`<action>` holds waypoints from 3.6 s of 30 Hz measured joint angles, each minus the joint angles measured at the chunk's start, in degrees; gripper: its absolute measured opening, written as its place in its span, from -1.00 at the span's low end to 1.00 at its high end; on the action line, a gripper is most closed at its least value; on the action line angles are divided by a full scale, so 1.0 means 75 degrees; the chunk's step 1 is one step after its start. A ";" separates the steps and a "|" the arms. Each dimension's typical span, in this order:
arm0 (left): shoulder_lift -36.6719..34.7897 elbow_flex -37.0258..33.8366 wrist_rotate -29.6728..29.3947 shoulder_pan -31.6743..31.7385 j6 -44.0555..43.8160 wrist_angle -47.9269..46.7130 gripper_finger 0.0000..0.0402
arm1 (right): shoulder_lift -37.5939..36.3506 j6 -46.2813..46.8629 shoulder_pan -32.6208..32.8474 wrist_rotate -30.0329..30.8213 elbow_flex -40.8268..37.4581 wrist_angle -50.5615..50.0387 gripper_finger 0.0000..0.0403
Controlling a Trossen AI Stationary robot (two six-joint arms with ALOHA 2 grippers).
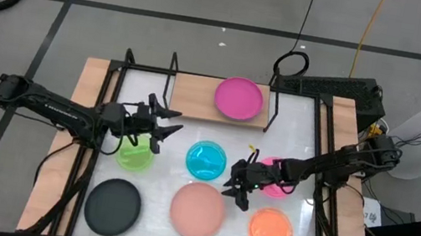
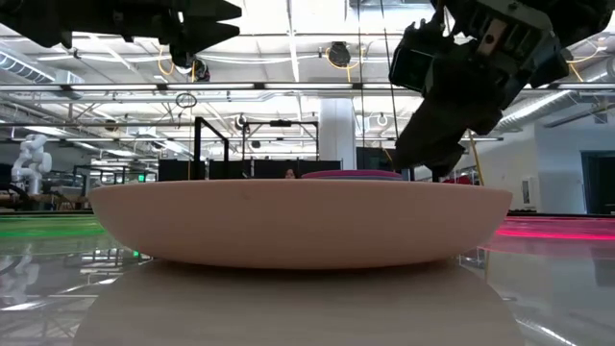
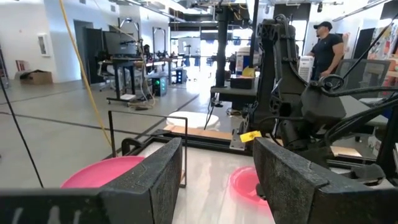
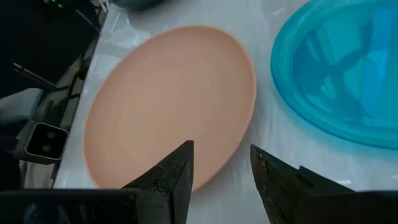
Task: Place and stack plates onto a shelf
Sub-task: Stack the large light orange plate on top of the large pink plate on the shelf, then stack the large black plate on top of the large light orange plate on the shelf
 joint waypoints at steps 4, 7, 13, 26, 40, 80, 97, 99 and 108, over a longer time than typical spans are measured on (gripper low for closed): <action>0.0000 0.0000 0.0000 0.0000 -0.0001 -0.0001 0.01 | 0.0002 0.0012 0.0005 0.0004 0.0000 -0.0011 -0.31; 0.0000 0.0000 0.0000 0.0000 -0.0003 -0.0001 0.01 | 0.0193 0.0168 0.0041 -0.0012 0.0000 -0.0011 -0.31; 0.0003 0.0000 0.0003 0.0000 -0.0012 -0.0066 0.01 | 0.0963 0.0283 0.0044 -0.0395 0.0197 0.0080 -0.31; 0.0003 -0.0003 0.0003 0.0000 -0.0079 -0.0397 0.01 | 0.1864 0.0201 -0.0016 -0.0844 0.0985 -0.0054 -0.31; 0.0003 -0.0003 0.0003 0.0000 -0.0076 -0.0403 0.01 | 0.1862 -0.0263 -0.0202 -0.0814 0.0978 -0.0104 -0.73; 0.0003 -0.0003 -0.0128 0.0000 -0.0271 -0.0237 0.01 | -0.2416 -0.3028 -0.6155 0.1604 0.1093 -0.0404 -1.00; 0.0003 -0.0003 -0.0128 0.0002 -0.0268 -0.0283 0.01 | -0.0703 -0.3111 -0.6889 0.1864 0.1113 -0.0222 -0.93; 0.0003 -0.0003 -0.0131 0.0002 -0.0268 -0.0283 0.01 | -0.0638 -0.3203 -0.6883 0.2179 0.1119 -0.0209 -0.91; 0.0003 -0.0003 -0.0131 0.0000 -0.0300 -0.0286 0.01 | -0.0900 -0.3574 -0.6881 0.2366 0.1070 -0.0257 -0.77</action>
